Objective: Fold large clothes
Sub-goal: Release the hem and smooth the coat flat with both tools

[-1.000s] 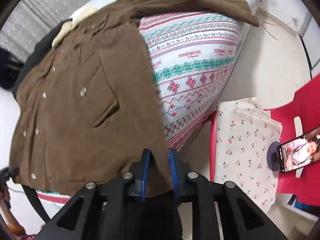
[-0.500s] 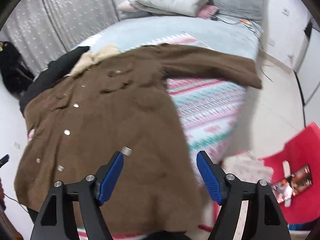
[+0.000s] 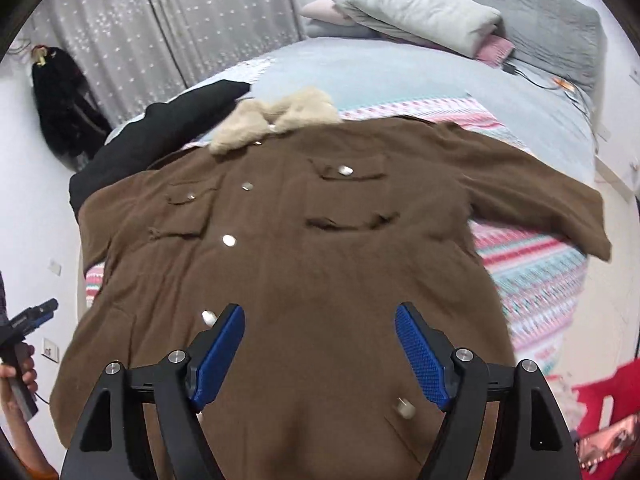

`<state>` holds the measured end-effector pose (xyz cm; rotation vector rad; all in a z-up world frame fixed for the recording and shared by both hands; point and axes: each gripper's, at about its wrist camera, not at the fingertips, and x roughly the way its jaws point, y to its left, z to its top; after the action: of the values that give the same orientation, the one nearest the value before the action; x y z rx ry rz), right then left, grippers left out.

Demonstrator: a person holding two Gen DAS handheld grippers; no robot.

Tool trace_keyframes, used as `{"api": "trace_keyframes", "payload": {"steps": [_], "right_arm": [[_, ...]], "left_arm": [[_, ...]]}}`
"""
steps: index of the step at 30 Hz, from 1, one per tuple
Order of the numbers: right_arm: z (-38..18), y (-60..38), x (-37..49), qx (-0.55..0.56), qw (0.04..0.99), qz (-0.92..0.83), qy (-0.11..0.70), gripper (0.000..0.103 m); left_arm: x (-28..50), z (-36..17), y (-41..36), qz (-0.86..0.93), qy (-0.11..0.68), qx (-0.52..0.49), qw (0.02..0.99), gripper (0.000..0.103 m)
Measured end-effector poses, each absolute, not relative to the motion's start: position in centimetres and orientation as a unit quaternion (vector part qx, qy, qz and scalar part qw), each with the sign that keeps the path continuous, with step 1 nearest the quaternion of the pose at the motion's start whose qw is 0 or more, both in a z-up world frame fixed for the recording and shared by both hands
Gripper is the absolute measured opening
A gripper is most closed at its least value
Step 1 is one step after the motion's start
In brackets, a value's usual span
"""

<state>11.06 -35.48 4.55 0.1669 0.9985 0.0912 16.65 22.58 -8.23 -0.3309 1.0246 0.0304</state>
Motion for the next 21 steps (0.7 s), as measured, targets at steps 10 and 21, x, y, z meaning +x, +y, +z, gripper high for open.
{"api": "trace_keyframes", "payload": {"steps": [10, 21], "right_arm": [[-2.8, -33.3, 15.5, 0.102, 0.848, 0.051, 0.518, 0.081], [-6.1, -32.9, 16.7, 0.08, 0.841, 0.041, 0.533, 0.081]], "left_arm": [[20.8, -15.7, 30.5, 0.05, 0.495, -0.278, 0.822, 0.09], [19.8, -21.1, 38.7, 0.045, 0.382, -0.515, 0.766, 0.09]]}}
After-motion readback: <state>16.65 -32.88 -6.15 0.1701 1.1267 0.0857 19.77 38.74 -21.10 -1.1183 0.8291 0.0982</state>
